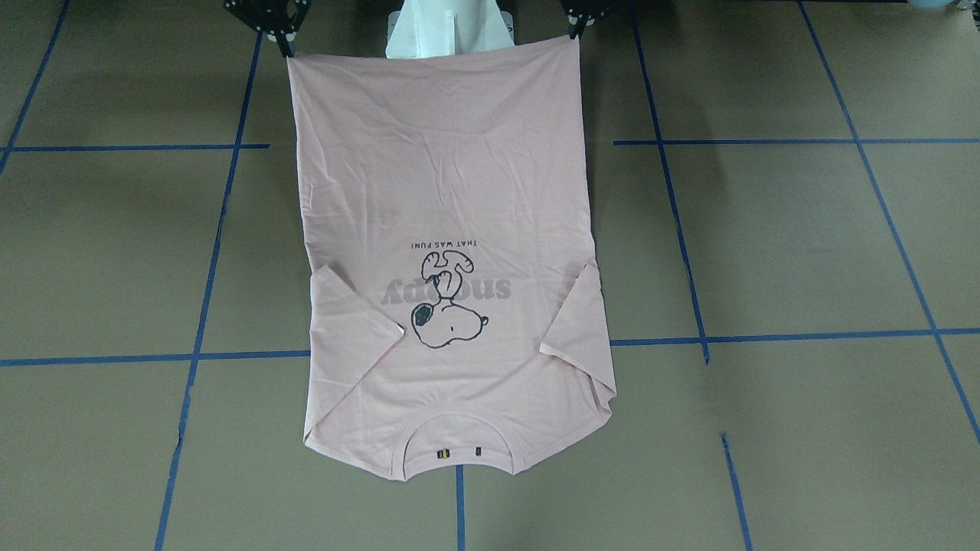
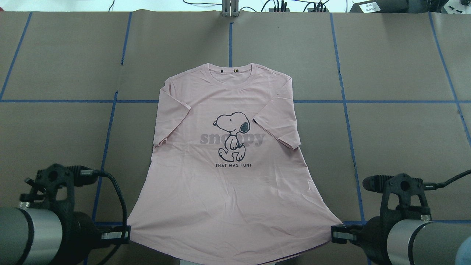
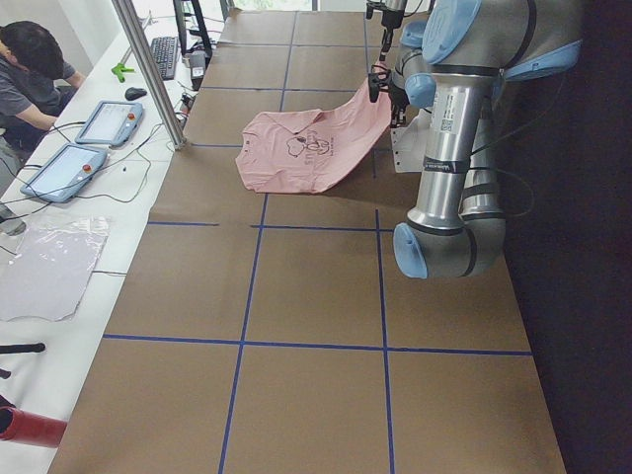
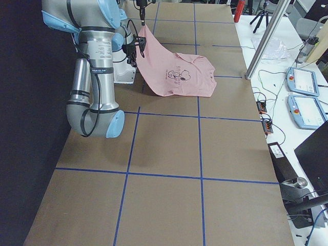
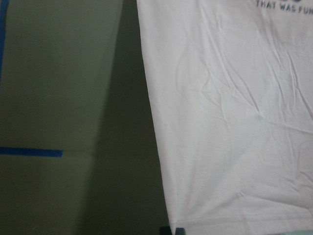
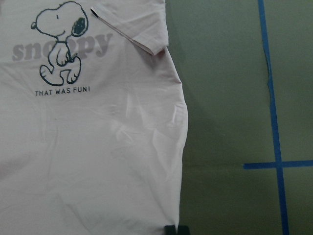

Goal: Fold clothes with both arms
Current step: 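Lift the hem with both grippers and fold it over toward the collar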

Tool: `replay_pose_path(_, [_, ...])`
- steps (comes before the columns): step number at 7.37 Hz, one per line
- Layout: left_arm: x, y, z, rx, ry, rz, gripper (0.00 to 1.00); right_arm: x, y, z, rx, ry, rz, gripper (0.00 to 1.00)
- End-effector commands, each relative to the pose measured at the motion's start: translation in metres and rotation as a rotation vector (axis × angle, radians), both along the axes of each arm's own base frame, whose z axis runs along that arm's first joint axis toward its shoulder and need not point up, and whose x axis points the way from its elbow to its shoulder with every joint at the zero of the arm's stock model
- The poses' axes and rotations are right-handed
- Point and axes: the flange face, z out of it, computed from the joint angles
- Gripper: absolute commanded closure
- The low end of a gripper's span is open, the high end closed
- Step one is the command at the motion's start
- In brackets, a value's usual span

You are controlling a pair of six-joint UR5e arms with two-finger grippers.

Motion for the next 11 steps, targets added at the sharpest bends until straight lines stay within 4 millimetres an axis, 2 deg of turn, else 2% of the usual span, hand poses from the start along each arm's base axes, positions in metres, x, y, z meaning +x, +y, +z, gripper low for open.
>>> replay_pose_path(1, [0.014,-0.060,-0.007,0.105,-0.050,-0.041,1.00,-0.017,-0.037,-0.036,0.039,0.046,0.026,1.00])
replay_pose_path(2, [0.026,-0.109,-0.001,0.170,-0.117,-0.065,1.00,-0.020,-0.069,-0.038,0.108,0.085,0.032,1.00])
replay_pose_path(3, [0.035,-0.155,0.006,0.215,-0.153,-0.097,1.00,-0.031,-0.110,-0.036,0.136,0.125,0.070,1.00])
replay_pose_path(4, [0.040,-0.189,0.019,0.246,-0.165,-0.107,1.00,-0.050,-0.159,-0.029,0.113,0.102,0.090,1.00])
replay_pose_path(5, [0.047,-0.223,0.034,0.259,-0.167,-0.110,1.00,-0.069,-0.214,-0.007,0.106,0.093,0.115,1.00])
replay_pose_path(6, [0.056,-0.253,0.053,0.262,-0.176,-0.133,1.00,-0.084,-0.256,0.016,0.116,0.103,0.146,1.00])
replay_pose_path(7, [0.063,-0.284,0.066,0.280,-0.190,-0.147,1.00,-0.093,-0.286,0.022,0.121,0.102,0.175,1.00])
replay_pose_path(8, [0.070,-0.312,0.072,0.278,-0.201,-0.168,1.00,-0.103,-0.311,0.018,0.111,0.119,0.194,1.00])
replay_pose_path(9, [0.083,-0.335,0.081,0.278,-0.204,-0.178,1.00,-0.110,-0.330,0.024,0.107,0.152,0.192,1.00])
replay_pose_path(10, [0.094,-0.357,0.099,0.291,-0.204,-0.186,1.00,-0.107,-0.347,0.032,0.114,0.172,0.195,1.00])
replay_pose_path(11, [0.100,-0.377,0.113,0.311,-0.209,-0.187,1.00,-0.117,-0.371,0.049,0.124,0.175,0.200,1.00])
